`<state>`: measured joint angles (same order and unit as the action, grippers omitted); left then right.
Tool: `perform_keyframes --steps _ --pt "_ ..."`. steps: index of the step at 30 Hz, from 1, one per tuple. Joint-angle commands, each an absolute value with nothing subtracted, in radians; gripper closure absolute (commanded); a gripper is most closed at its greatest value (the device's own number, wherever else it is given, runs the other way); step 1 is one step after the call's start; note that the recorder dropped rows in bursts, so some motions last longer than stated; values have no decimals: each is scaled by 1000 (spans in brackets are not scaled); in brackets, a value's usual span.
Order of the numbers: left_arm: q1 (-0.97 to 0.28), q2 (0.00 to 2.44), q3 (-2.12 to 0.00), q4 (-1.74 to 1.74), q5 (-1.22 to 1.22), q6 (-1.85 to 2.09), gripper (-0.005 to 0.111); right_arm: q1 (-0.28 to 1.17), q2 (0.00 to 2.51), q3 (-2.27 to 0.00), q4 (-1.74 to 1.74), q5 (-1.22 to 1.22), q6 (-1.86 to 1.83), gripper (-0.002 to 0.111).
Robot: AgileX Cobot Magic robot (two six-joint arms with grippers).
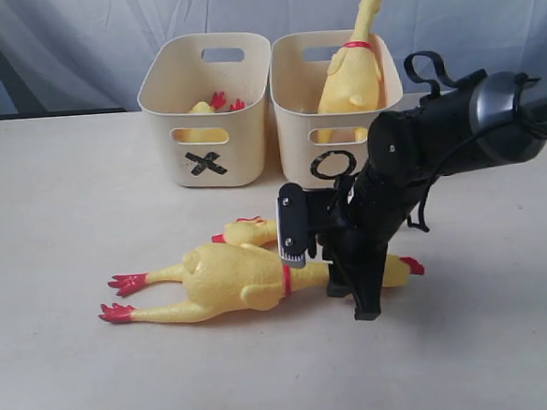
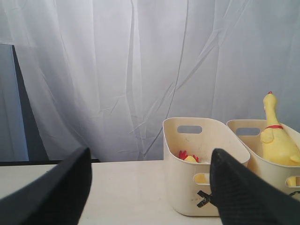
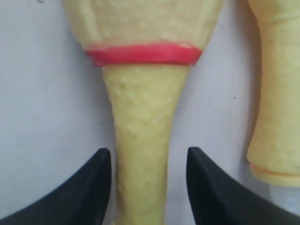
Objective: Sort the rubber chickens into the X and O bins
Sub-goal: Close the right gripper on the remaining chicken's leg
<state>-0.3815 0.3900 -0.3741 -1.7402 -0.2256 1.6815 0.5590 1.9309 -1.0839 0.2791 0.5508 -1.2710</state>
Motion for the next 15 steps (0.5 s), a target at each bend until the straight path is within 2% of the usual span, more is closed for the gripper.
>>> perform_keyframes --steps 1,6,13,15 --pt "-381 384 -369 -1744 -229 1685 40 559 1930 -1080 278 538 -1279 61" --pt "-381 384 -369 -1744 -229 1685 40 559 1930 -1080 281 534 -1279 65" --pt "-381 384 -369 -1744 -229 1685 40 559 1930 -1080 281 547 -1279 107" --pt "-381 384 -369 -1744 -229 1685 40 559 1930 -1080 281 551 -1277 109"
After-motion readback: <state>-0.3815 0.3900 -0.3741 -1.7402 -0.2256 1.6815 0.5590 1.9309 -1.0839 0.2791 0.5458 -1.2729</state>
